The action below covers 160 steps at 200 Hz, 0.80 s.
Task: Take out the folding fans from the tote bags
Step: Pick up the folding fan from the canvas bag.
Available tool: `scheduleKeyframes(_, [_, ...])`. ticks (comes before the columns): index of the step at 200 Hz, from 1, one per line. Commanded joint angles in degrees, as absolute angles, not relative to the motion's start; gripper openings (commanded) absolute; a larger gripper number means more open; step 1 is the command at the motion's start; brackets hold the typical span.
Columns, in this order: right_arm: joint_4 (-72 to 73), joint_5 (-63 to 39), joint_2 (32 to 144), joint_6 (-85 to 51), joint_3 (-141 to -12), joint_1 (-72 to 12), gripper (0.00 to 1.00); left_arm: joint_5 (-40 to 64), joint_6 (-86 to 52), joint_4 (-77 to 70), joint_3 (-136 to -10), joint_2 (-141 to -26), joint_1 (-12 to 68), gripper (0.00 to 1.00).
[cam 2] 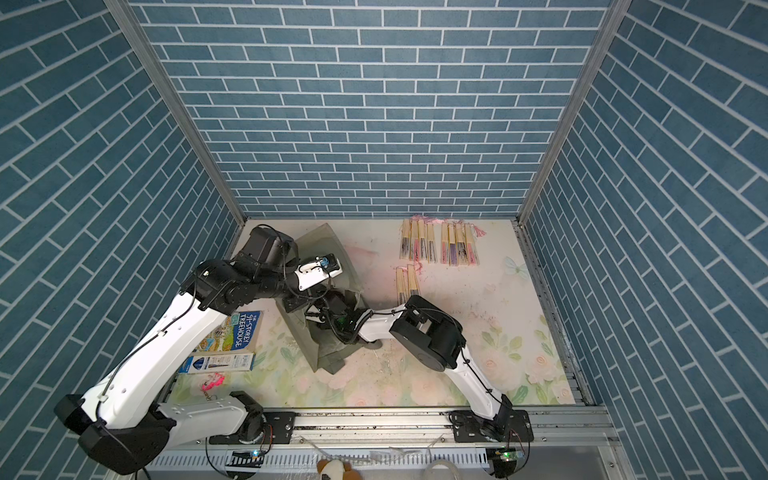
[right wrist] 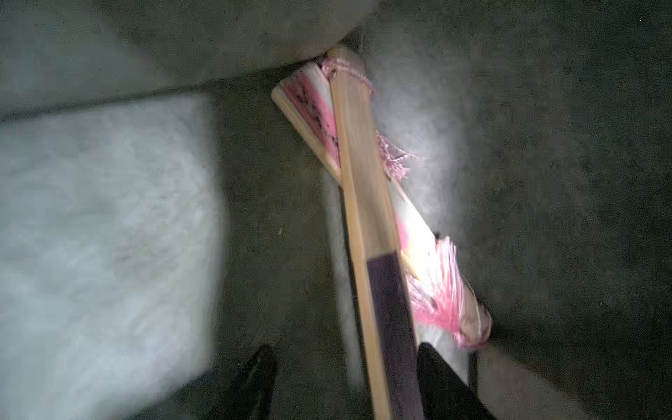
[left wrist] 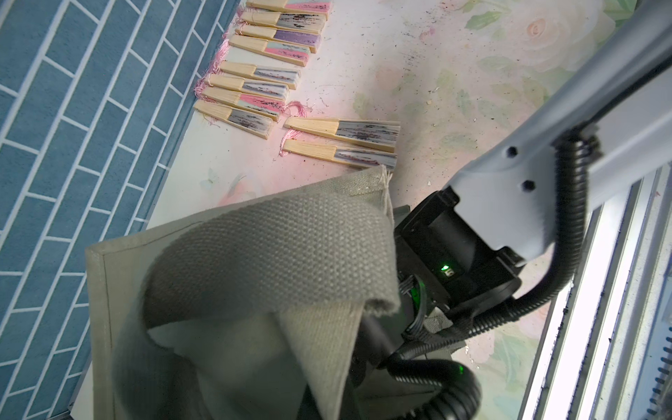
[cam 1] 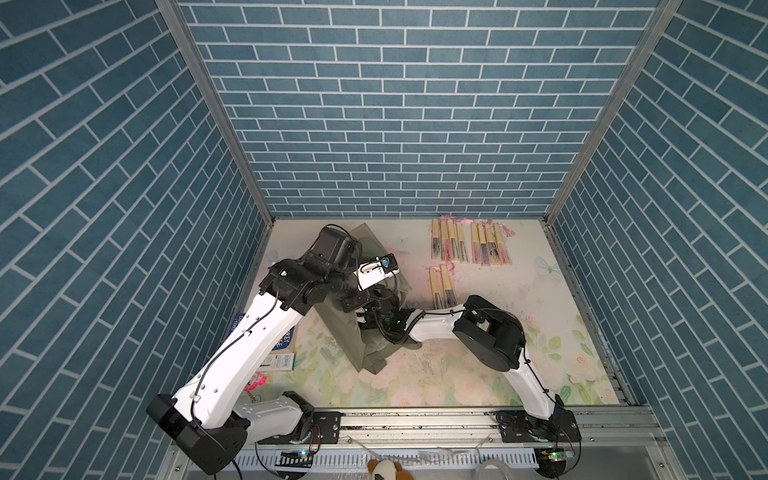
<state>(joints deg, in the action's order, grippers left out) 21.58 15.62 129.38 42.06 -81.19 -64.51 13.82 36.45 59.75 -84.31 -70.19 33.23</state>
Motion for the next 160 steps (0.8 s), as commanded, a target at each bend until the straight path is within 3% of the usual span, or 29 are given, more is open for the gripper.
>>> scheduleKeyframes(1, [12.28,22.04,134.01,45.79,-86.85,-64.86,0.62,24.82,38.66,59.22,-85.68,-70.25,34.37,0.0])
scheduleKeyframes(45, [2.7,32.7,144.01,46.3,-102.52,-64.48,0.56,28.57,38.24,59.81,-86.05,-69.16,34.37,0.0])
scheduleKeyframes(122, [-4.68,35.62,143.23,36.1,-104.57,-63.65,0.05,22.71,34.47,56.02,-83.74,-67.69,34.37,0.0])
scheduleKeyframes(133, [-4.57,34.48,141.6,34.0,-103.0,-63.63,0.0,20.87,33.83,54.4,-82.51,-67.1,34.37,0.0])
scheduleKeyframes(160, [-4.68,30.89,136.7,28.3,-98.83,-63.63,0.0,16.24,32.54,50.39,-79.35,-65.86,34.37,0.0])
